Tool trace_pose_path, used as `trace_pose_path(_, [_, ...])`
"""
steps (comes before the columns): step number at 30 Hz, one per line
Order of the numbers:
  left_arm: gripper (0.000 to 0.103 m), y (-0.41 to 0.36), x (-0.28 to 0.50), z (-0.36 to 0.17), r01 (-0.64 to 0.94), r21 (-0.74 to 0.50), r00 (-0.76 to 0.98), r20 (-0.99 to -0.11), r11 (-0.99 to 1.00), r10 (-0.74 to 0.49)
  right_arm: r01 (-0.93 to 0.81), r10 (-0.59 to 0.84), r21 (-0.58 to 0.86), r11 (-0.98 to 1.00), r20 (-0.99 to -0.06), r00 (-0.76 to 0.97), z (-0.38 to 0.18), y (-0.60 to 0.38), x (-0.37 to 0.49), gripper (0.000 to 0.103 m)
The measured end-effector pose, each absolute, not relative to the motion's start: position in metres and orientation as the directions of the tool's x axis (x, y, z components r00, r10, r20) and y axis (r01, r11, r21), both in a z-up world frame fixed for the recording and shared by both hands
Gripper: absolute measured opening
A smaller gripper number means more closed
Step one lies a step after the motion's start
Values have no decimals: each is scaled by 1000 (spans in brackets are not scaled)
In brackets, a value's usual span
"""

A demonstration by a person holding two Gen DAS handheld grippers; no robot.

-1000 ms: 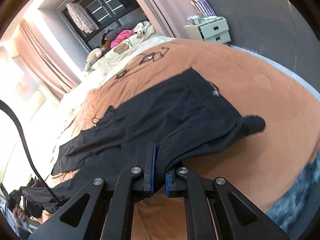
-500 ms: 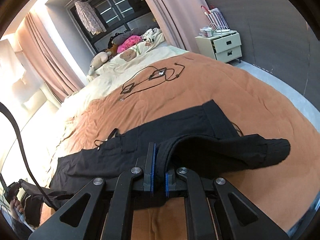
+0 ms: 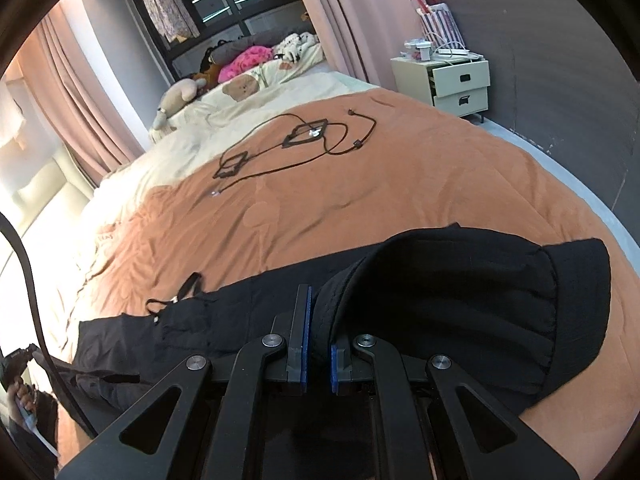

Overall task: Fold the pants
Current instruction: 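Lift the held pant edges and fold them over onto the other half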

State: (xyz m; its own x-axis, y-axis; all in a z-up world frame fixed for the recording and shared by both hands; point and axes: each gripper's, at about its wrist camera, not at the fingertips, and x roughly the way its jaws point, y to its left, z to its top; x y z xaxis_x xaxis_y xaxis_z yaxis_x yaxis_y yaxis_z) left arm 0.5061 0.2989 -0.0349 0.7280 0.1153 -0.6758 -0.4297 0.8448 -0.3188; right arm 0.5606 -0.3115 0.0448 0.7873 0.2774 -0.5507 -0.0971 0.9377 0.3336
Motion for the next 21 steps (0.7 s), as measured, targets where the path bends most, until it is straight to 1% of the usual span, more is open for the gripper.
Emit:
trace_pose_path(9, [3,311,581,-82,-479,-269,637,-761,836,120,-70,246,298,952,-610,753,35,-288,622,4])
trace_pose_path(15, [4,311,609,-103,-491,-219,584,-801,843,132,-40,211,268,963,-651,729,22,-276,656,4])
trace_pose_path(17, [5,311,616,-108,-490,-212,573,-809,845,130,-33,201,254,967,-669,715,17,-272,666,4])
trace_pose_path(18, [7,311,620,-109,-494,-207,567,-813,845,133,-33,202,255,966,-672,712,16,-270,668,6])
trace_pose_path(20, [19,311,622,-109,-490,-203,559,-820,848,126,-46,233,282,958,-676,699,14,-270,671,12])
trace_pose_path(21, [35,312,621,-108,-486,-205,561,-818,850,124,-52,243,289,956,-680,692,14,-271,671,24])
